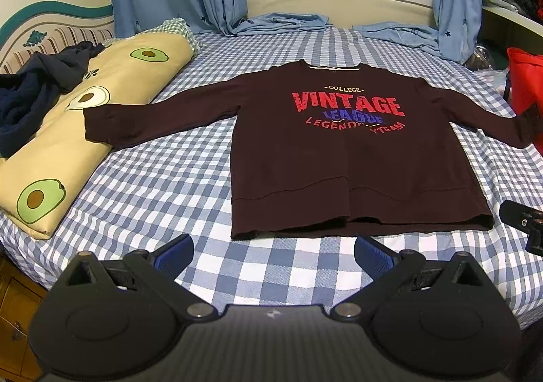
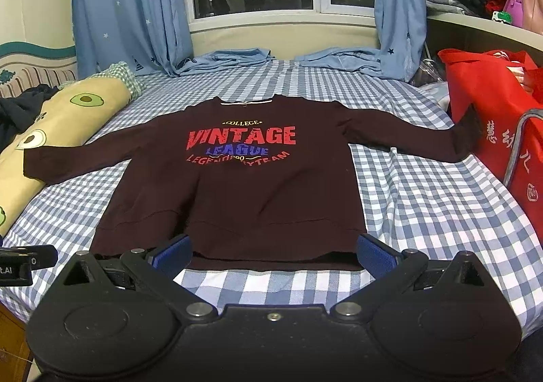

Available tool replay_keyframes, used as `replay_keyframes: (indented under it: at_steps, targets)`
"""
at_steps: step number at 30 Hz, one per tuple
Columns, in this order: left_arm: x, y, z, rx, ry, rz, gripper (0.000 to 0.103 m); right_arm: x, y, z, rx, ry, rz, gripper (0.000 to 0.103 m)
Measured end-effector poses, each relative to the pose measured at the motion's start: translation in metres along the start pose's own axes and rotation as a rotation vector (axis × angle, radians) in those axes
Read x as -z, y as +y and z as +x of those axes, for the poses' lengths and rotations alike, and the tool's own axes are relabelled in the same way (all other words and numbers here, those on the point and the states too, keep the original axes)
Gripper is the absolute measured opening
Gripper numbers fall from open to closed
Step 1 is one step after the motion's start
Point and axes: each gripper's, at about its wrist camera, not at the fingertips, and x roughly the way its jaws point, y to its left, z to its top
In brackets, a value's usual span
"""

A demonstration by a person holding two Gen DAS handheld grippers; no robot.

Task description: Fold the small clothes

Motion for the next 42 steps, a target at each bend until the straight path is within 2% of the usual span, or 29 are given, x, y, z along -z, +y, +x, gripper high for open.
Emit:
replay_keyframes:
  at_steps: [42]
  targets:
    - [0.002, 0.005, 0.01, 0.002, 0.031, 0.013, 0.102, 0.002, 0.002, 0.006, 0.021, 0.038, 0.015, 0.103]
